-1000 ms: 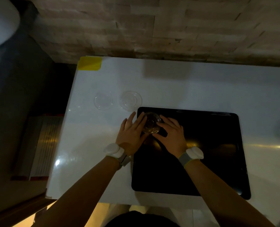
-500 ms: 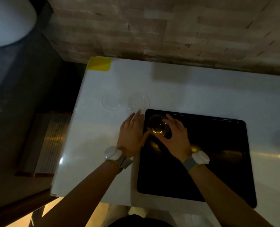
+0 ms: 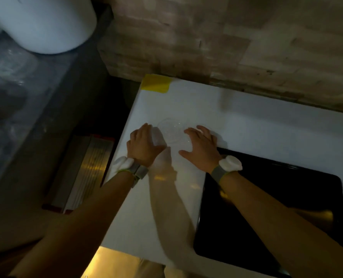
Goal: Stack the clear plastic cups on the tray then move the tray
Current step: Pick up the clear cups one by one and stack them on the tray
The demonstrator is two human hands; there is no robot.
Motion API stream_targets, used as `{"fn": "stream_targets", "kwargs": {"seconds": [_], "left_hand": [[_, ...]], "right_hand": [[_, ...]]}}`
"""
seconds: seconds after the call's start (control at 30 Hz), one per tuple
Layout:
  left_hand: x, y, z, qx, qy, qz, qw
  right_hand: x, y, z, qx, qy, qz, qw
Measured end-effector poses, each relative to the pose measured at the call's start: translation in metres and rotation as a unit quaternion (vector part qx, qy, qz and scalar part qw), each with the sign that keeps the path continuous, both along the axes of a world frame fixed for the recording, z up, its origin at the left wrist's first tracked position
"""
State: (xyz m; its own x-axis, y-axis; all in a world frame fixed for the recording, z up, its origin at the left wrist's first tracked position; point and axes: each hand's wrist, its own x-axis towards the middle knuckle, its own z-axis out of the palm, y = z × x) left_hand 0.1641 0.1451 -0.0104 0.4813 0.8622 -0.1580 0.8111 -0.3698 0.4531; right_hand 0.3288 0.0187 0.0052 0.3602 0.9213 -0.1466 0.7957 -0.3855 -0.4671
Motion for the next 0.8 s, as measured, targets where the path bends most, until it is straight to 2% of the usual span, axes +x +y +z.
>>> {"fn": "stream_targets", "kwargs": {"seconds": [0.1,0.23,0.4,0.5,0.6,0.7,0.8], "left_hand": [[0.009,0.017,0.003,0.028,0.056,0.009,0.998],[0.012,0.027,0.002,0.048,0.075,-0.068,0.994],[0.012,0.024,0.001,0.034,0.057,-0.082,0.994],[0.011,0.024,0.006,0.008,0.012,-0.083,0.996],[0.014,0.021,0.014,-0.100,-0.095,-0.070,0.988],[0.012,0.012,0.018,-0.154,-0.136,-0.039,0.978],[0.006,0.002,0.016,-0.192,-0.198,0.004,0.961]], "right_hand": [[0.002,0.027,-0.006,-0.036,-0.012,-0.011,0.999],[0.002,0.045,-0.013,-0.088,-0.040,-0.017,0.995],[-0.003,0.045,-0.021,-0.048,-0.056,-0.022,0.997],[-0.008,0.043,-0.022,-0.028,-0.044,-0.036,0.998],[-0.012,0.042,-0.017,0.019,-0.001,-0.053,0.998],[-0.017,0.039,-0.006,0.079,0.084,-0.110,0.987],[-0.020,0.032,0.007,0.097,0.169,-0.159,0.968]]}}
